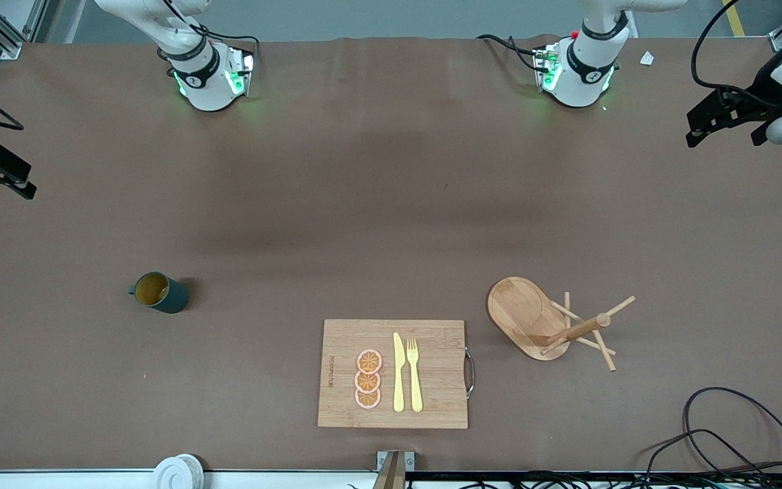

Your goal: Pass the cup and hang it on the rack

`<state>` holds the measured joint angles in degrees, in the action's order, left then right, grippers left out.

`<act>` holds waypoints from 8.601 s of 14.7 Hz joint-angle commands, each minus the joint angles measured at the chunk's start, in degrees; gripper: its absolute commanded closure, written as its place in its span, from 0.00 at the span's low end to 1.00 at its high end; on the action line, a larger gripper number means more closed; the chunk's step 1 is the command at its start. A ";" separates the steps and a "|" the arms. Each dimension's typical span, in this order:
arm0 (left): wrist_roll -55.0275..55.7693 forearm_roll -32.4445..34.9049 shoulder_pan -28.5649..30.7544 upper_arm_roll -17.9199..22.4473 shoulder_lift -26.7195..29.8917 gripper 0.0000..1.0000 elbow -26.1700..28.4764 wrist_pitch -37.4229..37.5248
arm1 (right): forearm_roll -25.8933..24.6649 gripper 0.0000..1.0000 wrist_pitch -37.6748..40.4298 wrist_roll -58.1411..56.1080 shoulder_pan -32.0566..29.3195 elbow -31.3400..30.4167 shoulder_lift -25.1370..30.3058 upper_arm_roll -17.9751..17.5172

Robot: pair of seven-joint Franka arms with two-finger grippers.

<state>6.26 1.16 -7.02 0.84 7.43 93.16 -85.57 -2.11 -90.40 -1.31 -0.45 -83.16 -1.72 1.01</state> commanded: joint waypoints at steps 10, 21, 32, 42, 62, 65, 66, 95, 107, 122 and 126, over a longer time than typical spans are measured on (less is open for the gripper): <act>-0.90 -0.63 0.96 -0.23 -0.48 0.00 -1.22 1.19 | -1.14 0.00 -0.75 0.87 0.71 -0.25 -4.51 -0.04; -0.90 -0.72 0.87 -0.31 -1.45 0.00 -1.13 -0.66 | 0.70 0.00 -6.63 2.89 1.59 -1.04 -17.96 -0.04; -0.90 -0.72 0.96 -0.22 -1.63 0.00 -0.87 -1.80 | 1.49 0.00 -15.85 3.77 1.77 -2.26 -26.05 0.05; -0.90 -0.72 1.05 -0.14 -1.36 0.00 -0.87 -1.01 | 1.67 0.02 -31.51 7.47 2.47 -11.93 -31.06 -0.04; 0.07 -0.63 1.13 1.35 -2.86 0.00 -1.13 -2.32 | 4.90 1.00 -23.01 8.42 5.01 -6.60 -30.54 -0.22; 0.07 -0.63 1.13 1.45 -2.95 0.00 -1.13 -2.85 | 8.61 1.00 -20.08 13.24 9.13 -1.14 -30.80 -0.13; 0.07 -0.63 1.22 1.45 -3.03 0.00 -1.13 -3.20 | 8.79 1.00 -19.91 17.18 11.41 -0.08 -30.89 -0.13; -0.03 -1.95 1.05 1.62 -7.08 0.00 -1.66 -5.84 | 13.10 0.00 -30.46 65.48 41.42 26.74 -50.06 -2.42; 30.09 -0.37 -1.41 -11.72 -17.35 0.00 -7.46 -5.93 | 6.42 0.00 -9.54 19.79 6.71 23.41 -35.20 1.72; 81.77 21.59 -31.37 -12.88 -43.45 0.00 -13.70 -17.08 | 1.41 0.00 -10.32 -0.36 0.10 -14.72 5.03 1.28; 99.52 32.47 -36.91 -12.79 -49.78 0.01 -14.23 -21.13 | 1.49 0.00 -10.33 -0.36 -0.43 -16.51 7.78 1.63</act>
<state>98.33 28.45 -41.03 -12.60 -38.54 81.48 -105.88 0.34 -99.03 -1.11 -0.48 -96.57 3.91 2.64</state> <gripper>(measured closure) 0.009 0.000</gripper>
